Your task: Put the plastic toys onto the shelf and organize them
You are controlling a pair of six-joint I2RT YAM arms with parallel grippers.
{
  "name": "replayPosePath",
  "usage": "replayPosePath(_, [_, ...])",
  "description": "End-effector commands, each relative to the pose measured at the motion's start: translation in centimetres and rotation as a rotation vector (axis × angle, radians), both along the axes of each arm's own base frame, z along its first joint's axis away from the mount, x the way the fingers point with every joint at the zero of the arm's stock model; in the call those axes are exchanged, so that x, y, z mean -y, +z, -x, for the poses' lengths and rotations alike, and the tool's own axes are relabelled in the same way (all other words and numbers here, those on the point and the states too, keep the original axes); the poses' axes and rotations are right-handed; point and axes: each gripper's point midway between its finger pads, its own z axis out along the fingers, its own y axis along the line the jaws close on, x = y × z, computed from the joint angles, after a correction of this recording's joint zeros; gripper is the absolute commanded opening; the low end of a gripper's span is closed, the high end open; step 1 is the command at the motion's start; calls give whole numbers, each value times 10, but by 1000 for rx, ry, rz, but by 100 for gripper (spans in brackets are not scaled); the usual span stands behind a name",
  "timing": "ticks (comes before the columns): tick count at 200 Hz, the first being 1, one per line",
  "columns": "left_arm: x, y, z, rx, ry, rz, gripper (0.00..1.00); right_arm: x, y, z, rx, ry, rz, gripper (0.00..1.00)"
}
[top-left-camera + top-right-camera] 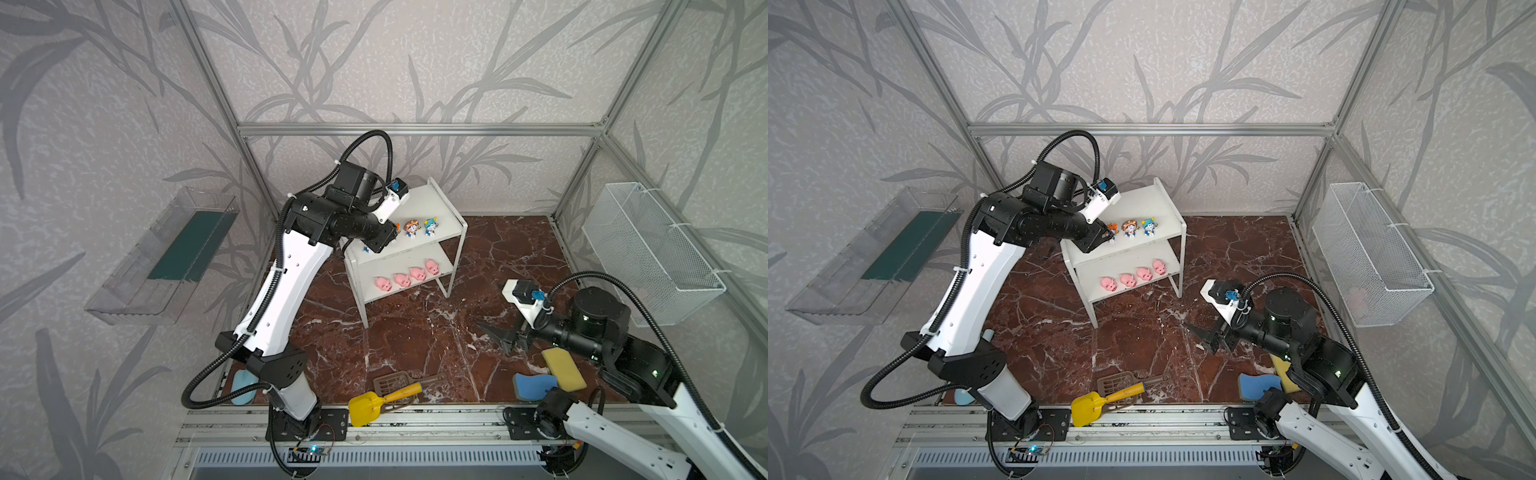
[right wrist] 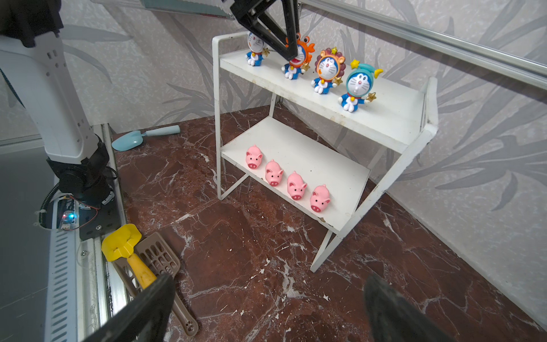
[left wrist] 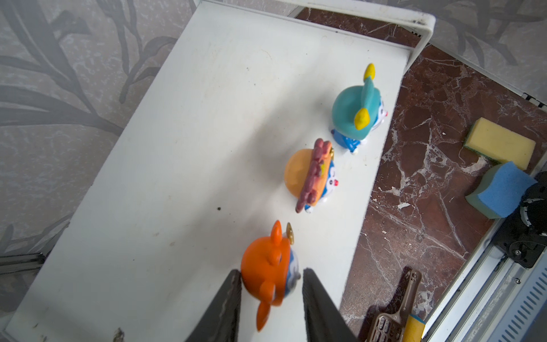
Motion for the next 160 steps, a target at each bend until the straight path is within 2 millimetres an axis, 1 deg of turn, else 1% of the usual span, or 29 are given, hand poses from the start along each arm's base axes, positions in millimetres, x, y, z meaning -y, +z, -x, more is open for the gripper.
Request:
replayPosePath(1, [-5, 6, 14, 8, -32, -1, 35, 1, 3, -1, 27, -4, -8, 99])
replayPosePath(68, [-10, 8, 18, 19, -28, -5, 34, 0, 4, -1, 29, -4, -7, 99])
replayPosePath(121, [-9, 8, 19, 23, -34, -2, 35, 0, 4, -2, 31, -5, -9, 99])
replayPosePath(160, [-9, 10, 16, 39, -26, -3, 43, 0, 4, -2, 31, -4, -9, 99])
